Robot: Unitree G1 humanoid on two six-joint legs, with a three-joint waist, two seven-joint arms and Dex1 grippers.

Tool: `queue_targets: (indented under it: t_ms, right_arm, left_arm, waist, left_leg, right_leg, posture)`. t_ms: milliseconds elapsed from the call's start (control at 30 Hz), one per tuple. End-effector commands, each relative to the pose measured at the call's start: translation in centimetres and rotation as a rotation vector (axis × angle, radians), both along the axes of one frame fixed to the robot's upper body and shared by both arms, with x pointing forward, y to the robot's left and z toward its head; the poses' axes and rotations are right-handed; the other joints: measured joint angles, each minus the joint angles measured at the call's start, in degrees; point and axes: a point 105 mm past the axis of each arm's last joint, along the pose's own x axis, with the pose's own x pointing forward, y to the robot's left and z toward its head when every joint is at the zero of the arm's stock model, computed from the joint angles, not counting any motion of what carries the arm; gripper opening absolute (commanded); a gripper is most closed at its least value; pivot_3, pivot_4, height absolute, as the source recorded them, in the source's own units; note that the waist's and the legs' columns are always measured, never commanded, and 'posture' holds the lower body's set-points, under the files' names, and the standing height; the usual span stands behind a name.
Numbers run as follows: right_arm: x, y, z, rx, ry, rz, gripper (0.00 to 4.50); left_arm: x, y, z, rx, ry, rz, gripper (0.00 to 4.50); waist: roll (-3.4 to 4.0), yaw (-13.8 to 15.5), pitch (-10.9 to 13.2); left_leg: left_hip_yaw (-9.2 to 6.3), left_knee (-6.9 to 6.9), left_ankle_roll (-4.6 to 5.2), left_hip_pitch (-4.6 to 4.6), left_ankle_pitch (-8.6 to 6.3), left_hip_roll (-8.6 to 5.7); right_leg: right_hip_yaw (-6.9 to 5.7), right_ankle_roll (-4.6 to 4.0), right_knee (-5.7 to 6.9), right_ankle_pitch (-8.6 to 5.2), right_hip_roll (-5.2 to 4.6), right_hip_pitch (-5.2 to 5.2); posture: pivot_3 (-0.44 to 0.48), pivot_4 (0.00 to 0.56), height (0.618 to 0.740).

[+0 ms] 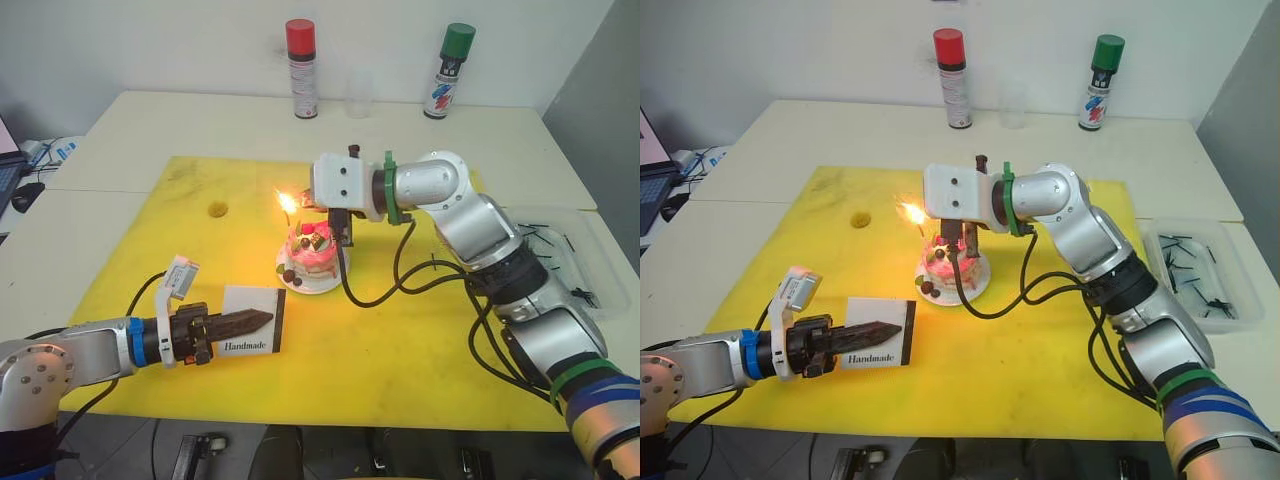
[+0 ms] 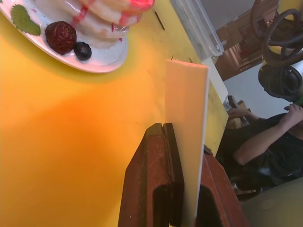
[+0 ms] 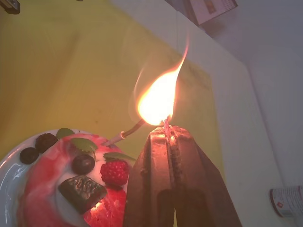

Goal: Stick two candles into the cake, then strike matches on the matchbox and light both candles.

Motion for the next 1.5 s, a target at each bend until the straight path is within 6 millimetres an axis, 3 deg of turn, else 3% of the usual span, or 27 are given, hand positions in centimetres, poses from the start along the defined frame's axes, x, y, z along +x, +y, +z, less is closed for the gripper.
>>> queue_targets:
  t_ms: [33, 1500]
  right_arm:
    - [-0.11, 0.56, 1.45, 0.011, -0.072, 0.024, 0.02]
    - [-0.67, 0.33, 2.25, 0.023, -0.094, 0.044, 0.02]
  left_arm:
    - [-0.11, -0.45, 0.59, -0.014, -0.038, -0.023, 0.00]
    - [0.58, -0.75, 0.46, -0.013, -0.043, -0.044, 0.00]
  waist:
    - [0.00, 0.00, 0.00]
    - [0.00, 0.00, 0.00]
  left_leg:
    - [0.00, 0.00, 0.00, 0.00, 0.00, 0.00]
    - [-0.01, 0.03, -0.01, 0.03, 0.01, 0.00]
  right_leg:
    - [0.00, 0.00, 0.00, 0.00, 0.00, 0.00]
    - [-0.01, -0.02, 0.07, 0.02, 0.01, 0.01]
  posture:
    - [0.000, 0.150, 0.740]
    - [0.000, 0.150, 0.740]
